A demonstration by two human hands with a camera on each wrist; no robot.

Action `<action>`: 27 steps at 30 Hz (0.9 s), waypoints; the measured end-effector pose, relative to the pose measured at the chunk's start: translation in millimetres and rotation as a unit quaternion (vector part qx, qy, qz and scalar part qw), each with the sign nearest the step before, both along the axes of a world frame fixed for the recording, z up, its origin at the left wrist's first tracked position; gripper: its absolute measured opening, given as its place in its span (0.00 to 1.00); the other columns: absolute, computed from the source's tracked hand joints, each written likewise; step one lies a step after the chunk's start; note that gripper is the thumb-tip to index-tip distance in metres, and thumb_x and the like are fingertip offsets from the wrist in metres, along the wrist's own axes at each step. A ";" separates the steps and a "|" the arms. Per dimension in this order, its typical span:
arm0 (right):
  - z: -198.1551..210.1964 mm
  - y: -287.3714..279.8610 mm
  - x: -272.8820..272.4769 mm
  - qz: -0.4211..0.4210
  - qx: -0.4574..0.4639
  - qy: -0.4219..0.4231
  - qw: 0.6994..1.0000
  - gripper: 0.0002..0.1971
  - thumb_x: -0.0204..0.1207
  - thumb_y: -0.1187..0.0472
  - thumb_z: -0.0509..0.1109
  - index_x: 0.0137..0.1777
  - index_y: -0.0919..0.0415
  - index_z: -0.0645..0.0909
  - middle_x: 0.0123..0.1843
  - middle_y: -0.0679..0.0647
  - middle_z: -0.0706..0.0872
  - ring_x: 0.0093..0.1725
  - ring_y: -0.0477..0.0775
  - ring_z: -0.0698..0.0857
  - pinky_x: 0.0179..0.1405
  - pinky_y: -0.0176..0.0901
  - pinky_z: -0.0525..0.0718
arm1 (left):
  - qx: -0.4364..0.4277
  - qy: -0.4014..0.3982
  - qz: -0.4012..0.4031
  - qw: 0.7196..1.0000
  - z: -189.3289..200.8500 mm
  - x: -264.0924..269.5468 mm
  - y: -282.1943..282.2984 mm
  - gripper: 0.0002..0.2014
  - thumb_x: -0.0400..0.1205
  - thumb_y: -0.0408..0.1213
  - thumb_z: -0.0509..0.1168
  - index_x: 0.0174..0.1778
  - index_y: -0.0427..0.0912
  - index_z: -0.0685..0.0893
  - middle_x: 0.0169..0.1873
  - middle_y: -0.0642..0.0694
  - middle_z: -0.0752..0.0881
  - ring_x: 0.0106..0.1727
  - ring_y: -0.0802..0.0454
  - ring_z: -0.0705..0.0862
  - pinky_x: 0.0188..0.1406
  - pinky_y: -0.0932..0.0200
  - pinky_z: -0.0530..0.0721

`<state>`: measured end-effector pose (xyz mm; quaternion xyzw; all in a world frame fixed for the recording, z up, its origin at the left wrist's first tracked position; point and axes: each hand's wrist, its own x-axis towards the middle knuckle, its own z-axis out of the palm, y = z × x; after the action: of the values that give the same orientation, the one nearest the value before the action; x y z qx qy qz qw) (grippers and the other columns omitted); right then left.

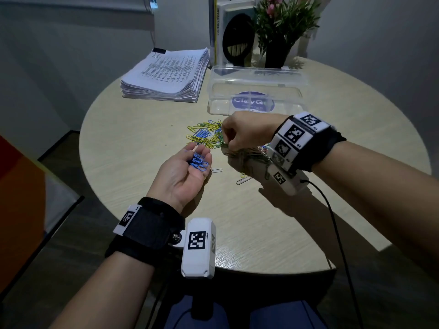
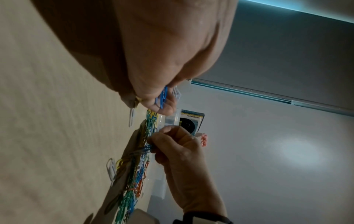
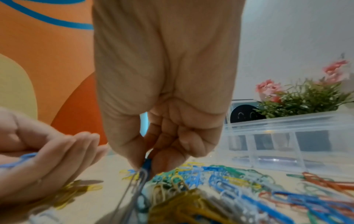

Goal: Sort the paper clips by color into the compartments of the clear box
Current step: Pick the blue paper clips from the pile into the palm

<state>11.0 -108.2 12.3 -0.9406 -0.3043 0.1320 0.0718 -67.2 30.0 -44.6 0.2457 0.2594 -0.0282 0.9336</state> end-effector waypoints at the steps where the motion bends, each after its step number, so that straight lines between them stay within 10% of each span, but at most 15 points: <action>1: 2.4 -3.7 1.3 -0.003 0.003 0.005 1.000 0.03 0.73 0.62 0.71 0.45 0.56 0.80 0.35 0.46 0.78 0.37 0.50 0.76 0.29 0.33 0.71 | 0.003 -0.002 -0.003 1.000 1.0 -0.5 -1.2 0.12 0.87 0.24 0.47 0.51 0.37 0.76 0.44 0.38 0.81 0.43 0.47 0.82 0.41 0.57 0.81; 8: 4.3 -22.9 3.3 -0.018 -0.036 0.022 0.999 0.10 0.74 0.68 0.70 0.46 0.53 0.88 0.39 0.47 0.86 0.40 0.49 0.81 0.42 0.40 0.79 | 0.021 -0.005 -0.037 0.999 5.0 -1.9 -15.3 0.13 0.87 0.23 0.47 0.48 0.36 0.77 0.42 0.38 0.81 0.41 0.48 0.81 0.41 0.58 0.81; 15: 1.0 -25.1 -5.8 0.013 -0.074 -0.002 0.997 0.08 0.72 0.64 0.74 0.50 0.57 0.91 0.41 0.49 0.87 0.35 0.46 0.79 0.22 0.27 0.72 | 0.018 0.001 -0.045 0.999 6.0 -3.7 -21.2 0.13 0.86 0.23 0.47 0.49 0.36 0.77 0.42 0.38 0.81 0.41 0.48 0.82 0.42 0.58 0.82; 27: -4.9 -29.6 -7.5 0.011 -0.092 -0.021 0.995 0.03 0.70 0.64 0.71 0.40 0.60 0.86 0.32 0.51 0.81 0.35 0.54 0.78 0.26 0.37 0.71 | 0.010 0.004 -0.042 0.999 5.1 -4.5 -20.1 0.14 0.86 0.24 0.46 0.49 0.35 0.78 0.43 0.38 0.81 0.41 0.47 0.83 0.36 0.58 0.86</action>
<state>3.4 -137.8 7.4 -0.9426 -0.3022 0.1403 -0.0232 -71.6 9.9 -39.5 0.2656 0.2533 -0.0658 0.9279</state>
